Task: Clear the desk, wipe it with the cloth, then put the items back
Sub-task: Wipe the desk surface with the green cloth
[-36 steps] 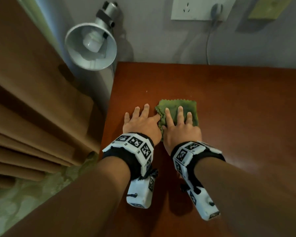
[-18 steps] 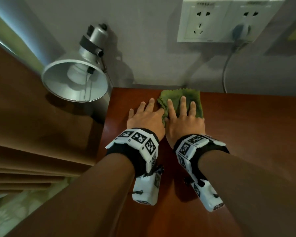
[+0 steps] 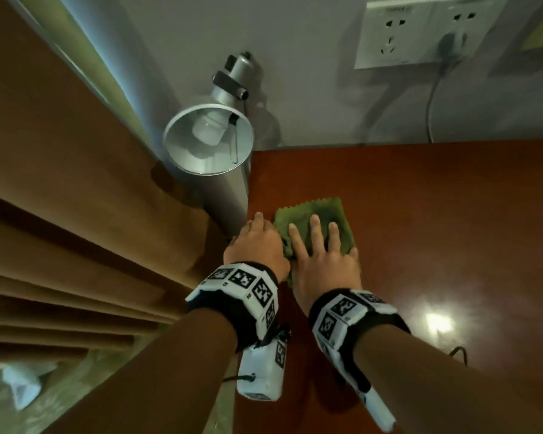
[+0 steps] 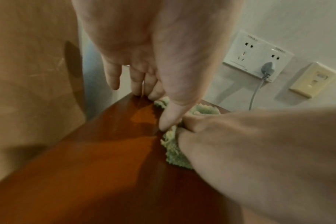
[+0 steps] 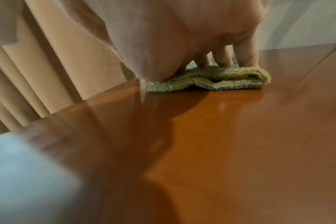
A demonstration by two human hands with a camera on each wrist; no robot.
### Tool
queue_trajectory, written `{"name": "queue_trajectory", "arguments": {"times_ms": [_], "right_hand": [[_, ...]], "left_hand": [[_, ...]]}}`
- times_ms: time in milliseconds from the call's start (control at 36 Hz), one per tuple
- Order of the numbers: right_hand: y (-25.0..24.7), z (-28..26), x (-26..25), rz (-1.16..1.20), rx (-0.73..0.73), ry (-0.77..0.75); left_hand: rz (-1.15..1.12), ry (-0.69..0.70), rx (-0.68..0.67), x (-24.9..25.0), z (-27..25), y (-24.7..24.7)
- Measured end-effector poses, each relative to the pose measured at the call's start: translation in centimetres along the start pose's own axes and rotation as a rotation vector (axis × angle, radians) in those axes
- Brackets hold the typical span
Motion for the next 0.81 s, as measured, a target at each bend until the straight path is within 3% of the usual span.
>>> {"name": "queue_trajectory", "arguments": {"times_ms": [222, 472, 806], "right_hand": [[-0.3, 0.6, -0.3, -0.006, 0.002, 0.051], [-4.5, 7.3, -2.8, -0.078, 0.041, 0.027], [-8.7, 14.3, -4.5, -0.124, 0.127, -0.03]], "left_hand": [[-0.043, 0.058, 0.033, -0.4, -0.2, -0.4], [-0.133, 0.08, 0.131, -0.4, 4.6, -2.4], [-0.212, -0.03, 0.045, -1.6, 9.9, -4.3]]}}
Point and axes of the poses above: each hand's wrist, its own z-axis towards the middle knuckle, its own y-axis out of the palm, x = y × z, the point moved 7 cm from there along z, towards the middle knuckle, and after that the axes turned 15 degrees about y, right-handed, at the moved point
